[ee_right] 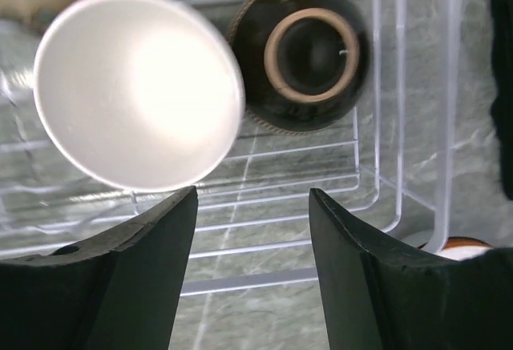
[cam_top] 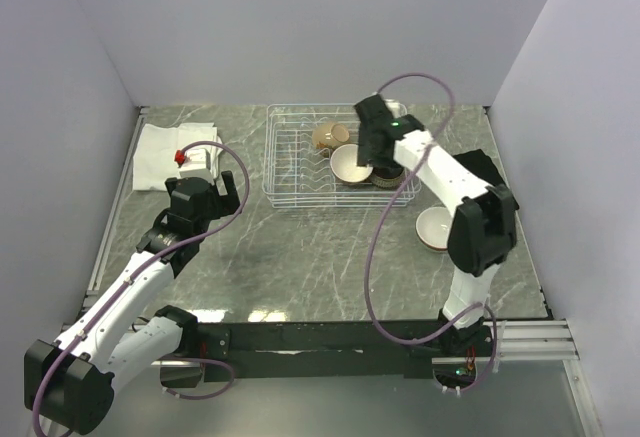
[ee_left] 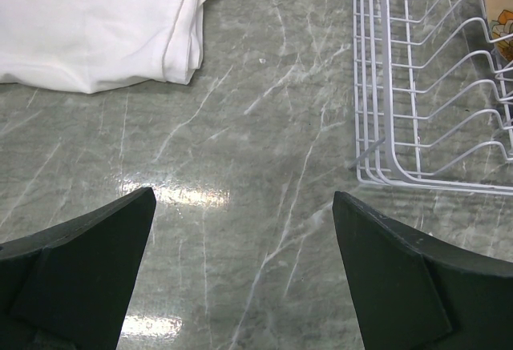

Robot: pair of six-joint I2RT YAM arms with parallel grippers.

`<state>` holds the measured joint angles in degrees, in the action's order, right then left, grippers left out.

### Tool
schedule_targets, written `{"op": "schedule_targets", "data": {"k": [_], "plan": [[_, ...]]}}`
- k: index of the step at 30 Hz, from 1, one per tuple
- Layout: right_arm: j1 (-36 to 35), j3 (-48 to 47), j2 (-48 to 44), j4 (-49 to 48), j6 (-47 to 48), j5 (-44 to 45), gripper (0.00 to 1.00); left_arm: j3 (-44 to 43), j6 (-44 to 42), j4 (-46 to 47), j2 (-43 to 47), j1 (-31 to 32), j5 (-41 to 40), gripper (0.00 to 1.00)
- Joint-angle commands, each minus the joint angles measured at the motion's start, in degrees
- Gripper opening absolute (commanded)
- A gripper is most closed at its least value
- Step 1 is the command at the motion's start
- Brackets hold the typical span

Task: Unload the bowls from the dish rack

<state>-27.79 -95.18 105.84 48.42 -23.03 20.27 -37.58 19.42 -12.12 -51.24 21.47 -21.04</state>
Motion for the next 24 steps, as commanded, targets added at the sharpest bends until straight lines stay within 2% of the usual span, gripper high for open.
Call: {"op": "schedule_targets", "data": {"k": [1,10,17,24], "plan": [[4.67,6.13,-3.71,-9.73,-7.81,-13.83,0.65,-0.47,0.88,-0.01,0.27,0.23,-1.29,0.99],[6.96,9.65,-0.64,-14.93,-13.00,-20.10,0.61,-0.39,0.71,-0.10,0.44,0.32,-1.81,0.99],[8.10,14.66,1.47,-20.82,-17.75,-23.96,0.48,-0.47,0.79,-0.27,0.62,0.23,-2.08,1.00],[8.28,15.46,2.97,-22.76,-20.30,-23.61,0.41,-0.56,0.71,-0.10,0.27,0.23,-1.90,1.00]]}}
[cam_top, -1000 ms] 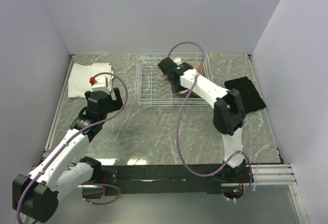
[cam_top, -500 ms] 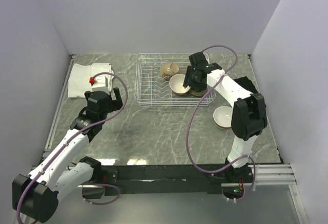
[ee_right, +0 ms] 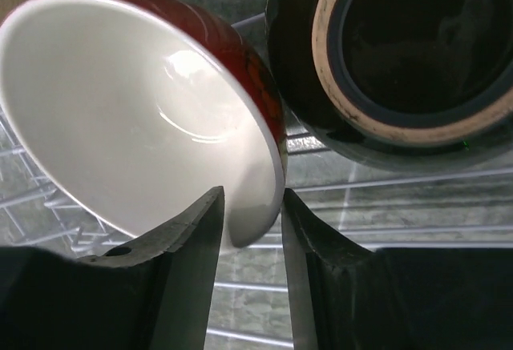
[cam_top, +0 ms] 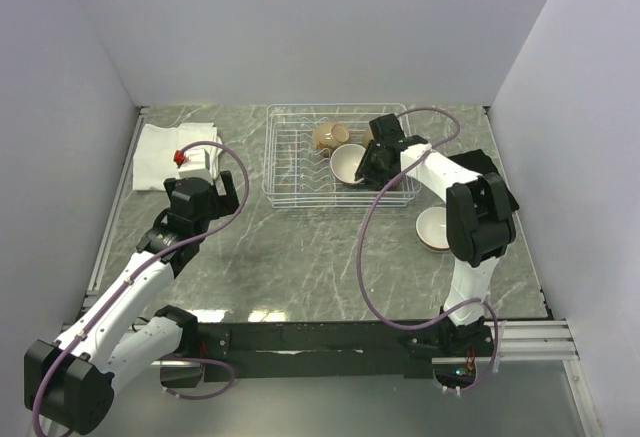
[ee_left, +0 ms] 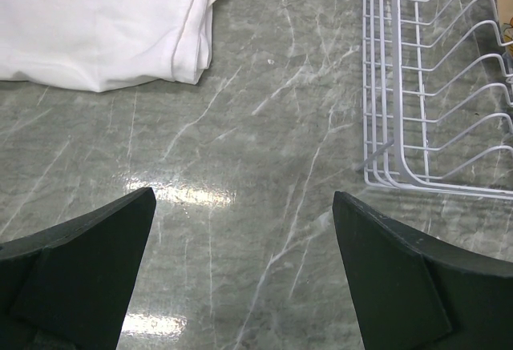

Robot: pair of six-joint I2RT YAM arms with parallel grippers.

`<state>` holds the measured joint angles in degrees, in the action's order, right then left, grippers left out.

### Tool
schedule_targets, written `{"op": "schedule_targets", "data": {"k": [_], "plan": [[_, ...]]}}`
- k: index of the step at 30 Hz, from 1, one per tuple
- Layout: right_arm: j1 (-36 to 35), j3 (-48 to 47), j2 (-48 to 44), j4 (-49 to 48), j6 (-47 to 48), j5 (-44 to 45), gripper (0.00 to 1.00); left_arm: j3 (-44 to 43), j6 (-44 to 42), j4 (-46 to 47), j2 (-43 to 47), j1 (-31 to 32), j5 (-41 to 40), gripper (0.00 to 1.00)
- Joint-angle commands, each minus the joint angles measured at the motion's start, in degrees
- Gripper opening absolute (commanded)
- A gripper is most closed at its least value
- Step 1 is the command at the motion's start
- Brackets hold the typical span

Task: Unload the bowls from the dish rack

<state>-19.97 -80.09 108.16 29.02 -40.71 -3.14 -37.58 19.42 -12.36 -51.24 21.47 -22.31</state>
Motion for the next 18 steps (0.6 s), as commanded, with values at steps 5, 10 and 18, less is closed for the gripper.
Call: {"op": "schedule_targets", "data": {"k": [5,10,18], "plan": [[0.63,0.91,0.04,-4.40,-4.64,1.37,0.24,-0.56,0.71,0.14,0.27,0.23,-0.72,1.00],[0.72,0.99,-3.29,-3.97,-5.26,2.52,0.08,-0.56,0.53,0.14,0.27,0.23,-1.07,0.99],[1.24,-0.67,-9.37,-1.77,-4.29,4.98,0.00,-0.65,0.53,-0.03,-0.17,0.23,-1.07,0.99]]}}
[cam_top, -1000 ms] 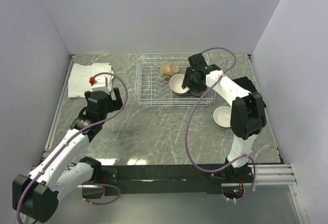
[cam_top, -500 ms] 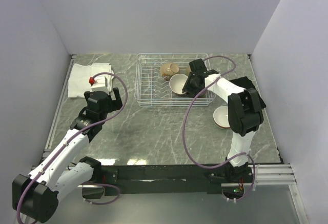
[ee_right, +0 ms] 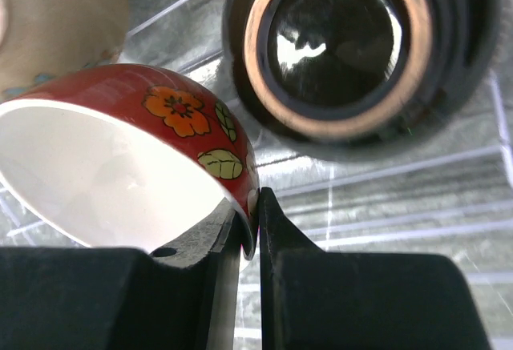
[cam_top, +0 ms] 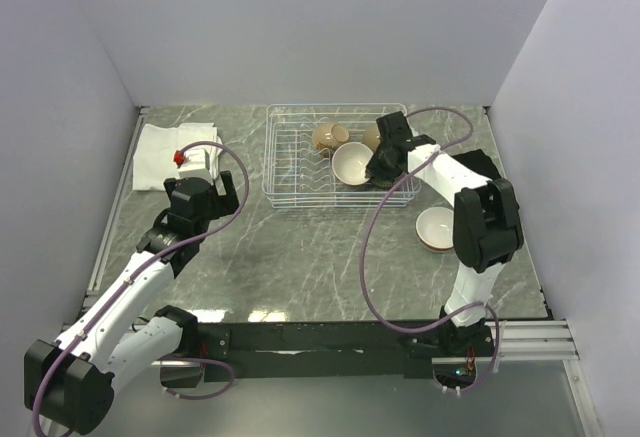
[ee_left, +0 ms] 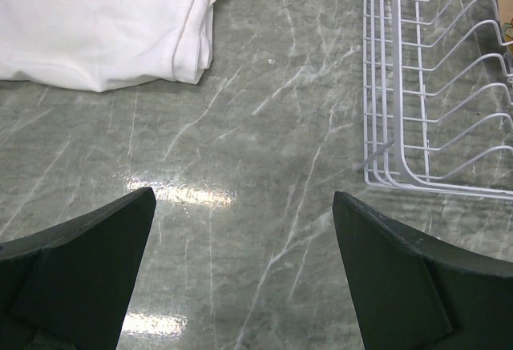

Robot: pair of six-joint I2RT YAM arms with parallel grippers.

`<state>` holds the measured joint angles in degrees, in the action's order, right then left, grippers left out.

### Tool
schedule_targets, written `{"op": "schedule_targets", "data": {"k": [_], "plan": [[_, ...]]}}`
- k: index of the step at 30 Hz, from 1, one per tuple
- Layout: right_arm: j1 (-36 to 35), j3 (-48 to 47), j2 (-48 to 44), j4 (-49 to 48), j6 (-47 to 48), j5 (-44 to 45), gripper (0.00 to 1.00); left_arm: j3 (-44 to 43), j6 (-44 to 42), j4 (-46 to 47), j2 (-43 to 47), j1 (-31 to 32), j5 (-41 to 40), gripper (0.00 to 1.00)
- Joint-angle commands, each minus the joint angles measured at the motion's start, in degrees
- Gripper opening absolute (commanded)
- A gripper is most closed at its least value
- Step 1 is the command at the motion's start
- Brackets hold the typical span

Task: Unload the bowls from the dish rack

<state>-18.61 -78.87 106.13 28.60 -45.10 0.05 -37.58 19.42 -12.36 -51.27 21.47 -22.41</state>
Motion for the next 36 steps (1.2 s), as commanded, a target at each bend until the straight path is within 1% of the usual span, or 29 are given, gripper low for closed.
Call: {"op": "schedule_targets", "data": {"k": [1,9,13,16,19,22,27,32,36], "plan": [[-0.11,-2.25,-8.21,-0.48,0.88,2.57,0.00,-0.65,0.62,-0.03,-0.06,0.23,-1.05,1.00],[-0.11,-6.38,-12.60,4.09,5.46,3.29,0.00,-0.65,0.53,0.05,-0.41,0.23,-1.23,0.99],[-0.37,-6.91,-17.69,7.51,11.08,0.92,0.00,-0.74,0.36,0.32,-0.94,0.23,-1.23,0.99],[-1.07,-5.33,-21.91,10.49,15.20,-1.98,0.00,-0.74,0.27,0.67,-1.38,0.23,-1.14,1.00],[-1.95,-2.09,-26.05,13.76,18.29,-6.38,0.00,-0.74,0.27,1.37,-2.08,0.23,-0.44,0.99],[-4.76,2.31,-30.35,16.22,20.05,-7.09,0.00,-0.83,0.27,1.55,-3.05,0.23,-0.44,0.99],[-11.08,11.36,-36.85,17.19,21.81,-8.49,0.00,-0.30,-0.17,2.51,-3.40,0.23,-0.88,0.99],[-13.21,21.62,-39.68,15.79,21.64,-10.51,0.00,0.58,-0.61,3.48,-2.44,0.23,-0.61,0.99],[-13.91,26.92,-38.11,12.02,20.85,-11.74,0.00,1.02,-0.87,3.48,-1.91,0.23,-0.96,0.99]]}}
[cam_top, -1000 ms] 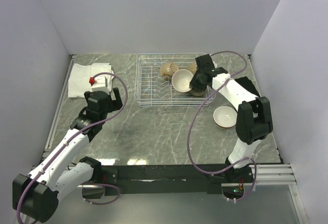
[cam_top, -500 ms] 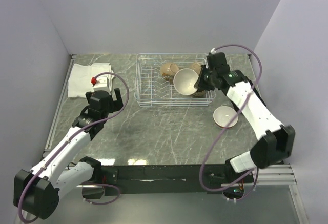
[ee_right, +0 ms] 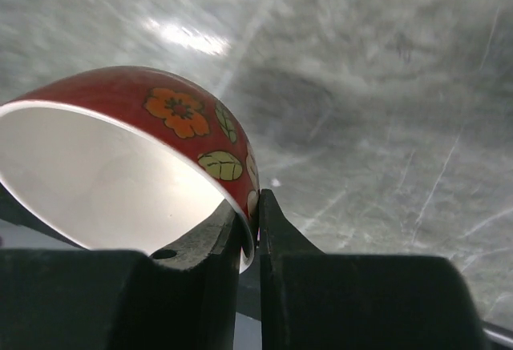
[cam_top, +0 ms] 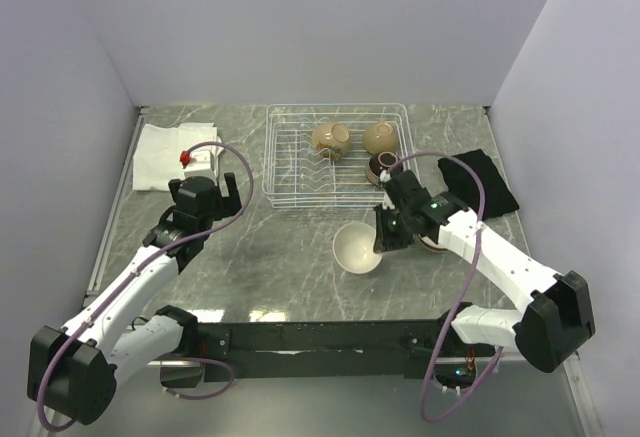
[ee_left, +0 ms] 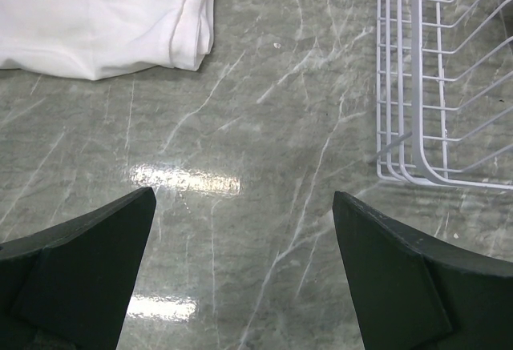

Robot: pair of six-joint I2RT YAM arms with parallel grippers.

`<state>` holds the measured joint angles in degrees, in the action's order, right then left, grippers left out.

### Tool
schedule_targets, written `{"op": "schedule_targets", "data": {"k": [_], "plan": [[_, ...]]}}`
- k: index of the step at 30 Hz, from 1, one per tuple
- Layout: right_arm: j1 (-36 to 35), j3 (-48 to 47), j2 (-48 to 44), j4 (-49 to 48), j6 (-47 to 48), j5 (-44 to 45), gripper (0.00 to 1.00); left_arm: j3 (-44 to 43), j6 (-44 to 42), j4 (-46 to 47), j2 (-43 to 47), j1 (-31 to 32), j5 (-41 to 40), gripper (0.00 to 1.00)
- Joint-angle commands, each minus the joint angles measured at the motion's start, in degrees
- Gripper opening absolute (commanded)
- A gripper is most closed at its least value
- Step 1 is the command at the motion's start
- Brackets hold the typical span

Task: Unload the bowls from the dish rack

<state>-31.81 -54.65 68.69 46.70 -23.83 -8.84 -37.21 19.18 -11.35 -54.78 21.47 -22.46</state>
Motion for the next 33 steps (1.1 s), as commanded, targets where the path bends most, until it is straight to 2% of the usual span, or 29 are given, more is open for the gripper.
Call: {"op": "schedule_targets", "data": {"k": [1,7,12,20,23,27,29,30,33], "plan": [[-1.40,3.41,-0.05,-7.05,-0.42,-3.28,0.00,0.74,-0.55,2.48,1.70,0.23,-0.92,0.99],[-2.64,8.68,4.87,-13.73,-2.36,-0.83,0.00,1.70,-0.90,2.92,3.63,0.32,-1.10,1.00],[-2.47,9.21,6.98,-17.16,-3.76,3.04,0.00,1.71,-0.20,1.69,4.77,0.41,0.04,0.99],[-2.55,6.40,10.24,-15.85,-4.73,8.75,0.00,-2.94,3.14,-3.93,4.25,0.67,5.22,0.99],[-2.55,5.79,9.72,-15.23,-4.47,8.75,0.13,-5.67,4.72,-5.52,3.81,0.76,6.98,0.99],[-2.55,4.65,6.73,-13.83,-4.47,8.75,0.42,-9.45,7.36,-5.52,1.97,0.76,11.20,0.99],[-2.55,3.50,4.37,-13.13,-4.38,10.16,0.50,-12.16,8.67,-4.91,0.13,0.76,12.61,0.99],[-2.55,3.15,3.57,-12.51,-4.38,10.77,0.57,-13.14,9.12,-4.82,-0.75,0.76,14.09,0.99],[-2.55,2.01,-0.73,-11.81,-4.20,12.44,0.68,-17.01,11.23,-3.77,-4.53,1.03,16.12,0.99]]}}
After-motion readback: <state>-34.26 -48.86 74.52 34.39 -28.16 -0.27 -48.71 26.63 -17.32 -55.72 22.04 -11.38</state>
